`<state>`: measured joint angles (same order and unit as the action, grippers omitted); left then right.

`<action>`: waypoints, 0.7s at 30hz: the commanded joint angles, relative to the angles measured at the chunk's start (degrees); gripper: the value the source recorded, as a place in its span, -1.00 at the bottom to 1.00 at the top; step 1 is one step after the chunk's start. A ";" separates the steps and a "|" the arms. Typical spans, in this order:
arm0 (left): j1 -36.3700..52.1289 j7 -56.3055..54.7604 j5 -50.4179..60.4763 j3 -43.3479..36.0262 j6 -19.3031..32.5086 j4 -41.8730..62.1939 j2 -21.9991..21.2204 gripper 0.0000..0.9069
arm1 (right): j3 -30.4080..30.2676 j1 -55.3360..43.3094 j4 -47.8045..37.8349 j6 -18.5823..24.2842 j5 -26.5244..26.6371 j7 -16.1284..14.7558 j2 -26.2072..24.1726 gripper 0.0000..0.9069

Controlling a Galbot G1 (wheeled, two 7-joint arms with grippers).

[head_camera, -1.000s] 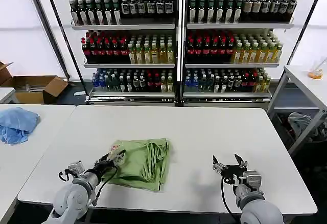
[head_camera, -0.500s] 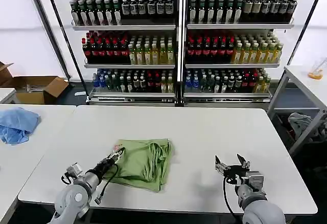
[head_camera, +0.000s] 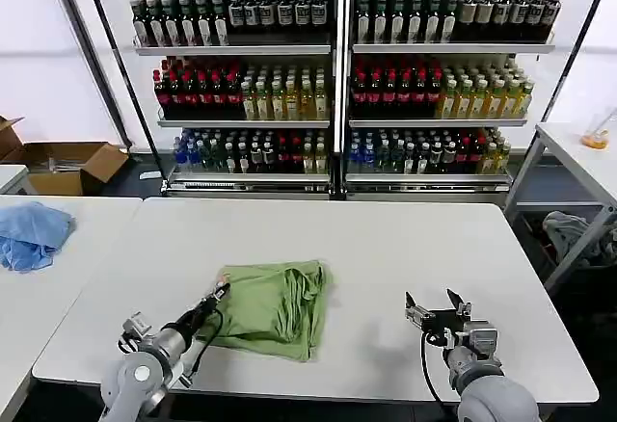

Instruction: Fold and organize the clothes.

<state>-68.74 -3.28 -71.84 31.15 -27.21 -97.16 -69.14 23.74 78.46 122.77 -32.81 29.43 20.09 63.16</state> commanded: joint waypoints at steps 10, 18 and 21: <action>0.02 -1.78 2.66 24.70 -2.11 -13.77 17.32 -0.96 | 0.02 -0.45 0.52 0.10 0.24 0.00 0.28 1.00; -0.33 3.38 27.43 15.24 -4.08 -21.37 23.95 -0.96 | -0.32 0.15 1.23 0.17 -0.41 -0.09 1.38 1.00; -2.68 5.38 39.81 2.80 -3.62 -21.81 20.94 -0.96 | -0.07 0.84 1.55 0.24 -0.85 -0.20 1.76 1.00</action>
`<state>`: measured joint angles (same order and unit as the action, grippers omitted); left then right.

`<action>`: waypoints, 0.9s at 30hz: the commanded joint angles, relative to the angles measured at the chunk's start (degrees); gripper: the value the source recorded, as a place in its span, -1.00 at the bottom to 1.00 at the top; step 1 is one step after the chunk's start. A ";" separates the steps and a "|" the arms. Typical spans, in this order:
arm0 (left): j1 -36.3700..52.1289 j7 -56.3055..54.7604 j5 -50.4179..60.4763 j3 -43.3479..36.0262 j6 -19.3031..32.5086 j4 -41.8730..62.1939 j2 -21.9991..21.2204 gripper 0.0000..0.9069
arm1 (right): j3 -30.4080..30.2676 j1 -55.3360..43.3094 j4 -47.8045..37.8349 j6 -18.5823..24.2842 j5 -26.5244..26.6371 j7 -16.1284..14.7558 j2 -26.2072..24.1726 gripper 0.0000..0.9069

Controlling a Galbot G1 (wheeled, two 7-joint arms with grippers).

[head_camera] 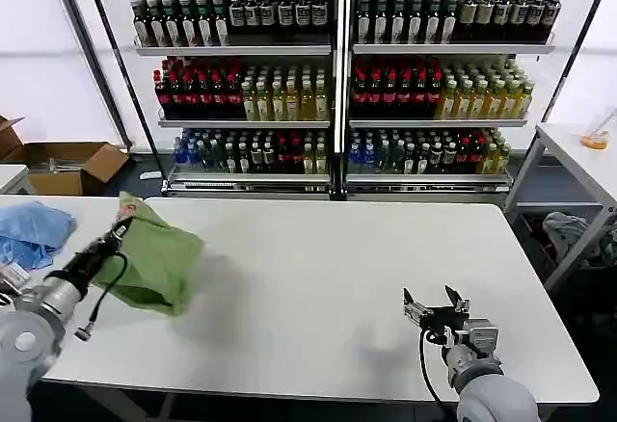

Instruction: Fold and organize the clothes.

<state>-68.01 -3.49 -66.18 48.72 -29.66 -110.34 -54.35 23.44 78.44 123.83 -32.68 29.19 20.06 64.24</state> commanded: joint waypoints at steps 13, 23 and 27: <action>10.12 6.55 60.02 -45.06 -0.80 3.24 -2.57 -0.96 | 2.30 2.21 1.11 0.18 -0.78 -0.26 0.42 1.00; 14.78 3.40 53.07 -53.58 -3.38 7.63 -7.63 -0.96 | 2.51 1.89 1.21 0.23 -0.68 -0.44 0.66 1.00; 15.21 1.76 49.19 -54.12 -3.37 8.61 -10.30 -0.93 | 2.61 1.71 1.43 0.21 -0.49 -0.47 0.33 1.00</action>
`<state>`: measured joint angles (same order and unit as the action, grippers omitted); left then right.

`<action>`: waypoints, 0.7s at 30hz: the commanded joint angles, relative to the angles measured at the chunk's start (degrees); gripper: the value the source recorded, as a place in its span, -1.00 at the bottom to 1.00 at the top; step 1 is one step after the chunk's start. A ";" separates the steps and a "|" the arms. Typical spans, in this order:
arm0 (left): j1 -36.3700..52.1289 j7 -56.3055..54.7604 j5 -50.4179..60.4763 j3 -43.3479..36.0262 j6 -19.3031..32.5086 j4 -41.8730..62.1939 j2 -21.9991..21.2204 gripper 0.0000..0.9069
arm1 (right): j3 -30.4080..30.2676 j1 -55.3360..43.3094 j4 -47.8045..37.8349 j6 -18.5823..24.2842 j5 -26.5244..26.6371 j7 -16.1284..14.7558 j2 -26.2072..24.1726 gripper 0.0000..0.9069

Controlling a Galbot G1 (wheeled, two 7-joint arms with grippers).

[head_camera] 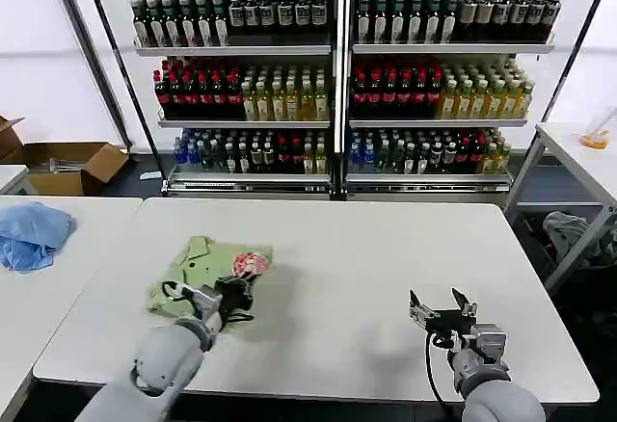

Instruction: Fold and organize the clothes.

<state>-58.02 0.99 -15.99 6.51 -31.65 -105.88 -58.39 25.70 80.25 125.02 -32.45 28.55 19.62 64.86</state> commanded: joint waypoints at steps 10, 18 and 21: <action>6.62 -6.68 -22.97 -8.64 12.28 6.73 -10.99 1.00 | -1.44 -1.84 0.18 -0.01 0.33 -0.45 -0.46 1.00; -0.88 -8.14 -31.09 1.31 15.32 -2.98 -6.65 1.00 | -6.94 -6.36 -2.31 1.29 0.50 -1.17 0.91 1.00; -5.70 -8.24 -31.21 7.99 15.46 -6.61 -3.82 1.00 | -11.63 -10.66 -5.14 1.92 0.67 -1.04 2.82 1.00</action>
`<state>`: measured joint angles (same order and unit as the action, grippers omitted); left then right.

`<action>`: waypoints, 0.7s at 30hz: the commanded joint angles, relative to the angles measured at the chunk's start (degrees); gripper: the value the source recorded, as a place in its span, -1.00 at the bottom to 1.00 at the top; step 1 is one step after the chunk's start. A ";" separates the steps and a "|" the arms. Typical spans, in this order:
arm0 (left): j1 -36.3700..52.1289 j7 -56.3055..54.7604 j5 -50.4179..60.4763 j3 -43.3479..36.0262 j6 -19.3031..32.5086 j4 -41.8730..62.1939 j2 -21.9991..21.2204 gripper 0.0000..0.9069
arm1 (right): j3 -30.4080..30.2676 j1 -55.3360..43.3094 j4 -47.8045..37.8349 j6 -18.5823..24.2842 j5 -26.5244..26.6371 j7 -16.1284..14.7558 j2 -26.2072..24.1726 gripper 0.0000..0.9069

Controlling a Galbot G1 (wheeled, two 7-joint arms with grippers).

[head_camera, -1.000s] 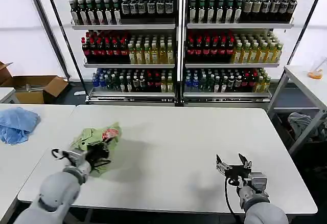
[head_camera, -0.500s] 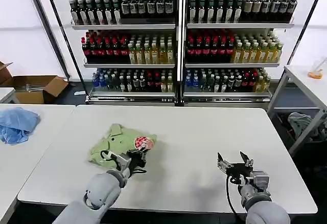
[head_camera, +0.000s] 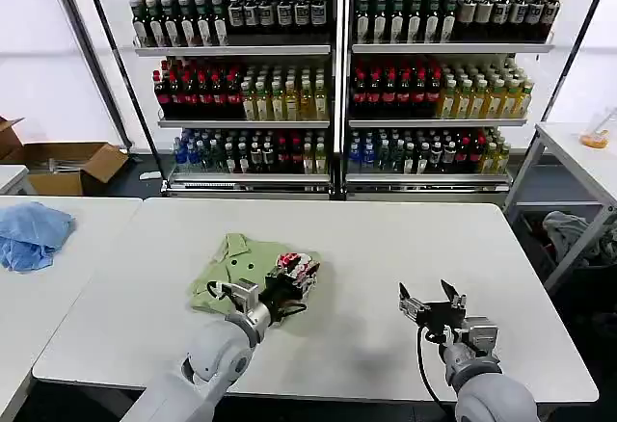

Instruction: Fold and organize the clothes.

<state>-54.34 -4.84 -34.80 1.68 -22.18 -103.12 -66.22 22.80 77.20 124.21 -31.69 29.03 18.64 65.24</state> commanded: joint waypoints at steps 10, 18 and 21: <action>-24.32 -2.47 -10.64 30.38 5.89 -17.21 4.38 1.00 | -19.17 -15.88 -14.62 4.53 6.54 1.65 11.14 1.00; -29.51 -2.09 -9.81 33.24 6.68 -18.46 2.34 1.00 | -23.05 -17.13 -21.30 7.22 12.39 2.62 19.12 1.00; -29.88 -2.04 -9.43 33.45 6.78 -18.60 2.06 1.00 | -23.24 -17.20 -23.17 7.50 12.62 2.35 20.72 1.00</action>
<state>-75.78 -6.69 -43.34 27.37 -16.36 -117.94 -63.81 5.54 63.56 110.37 -26.72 36.53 20.67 76.92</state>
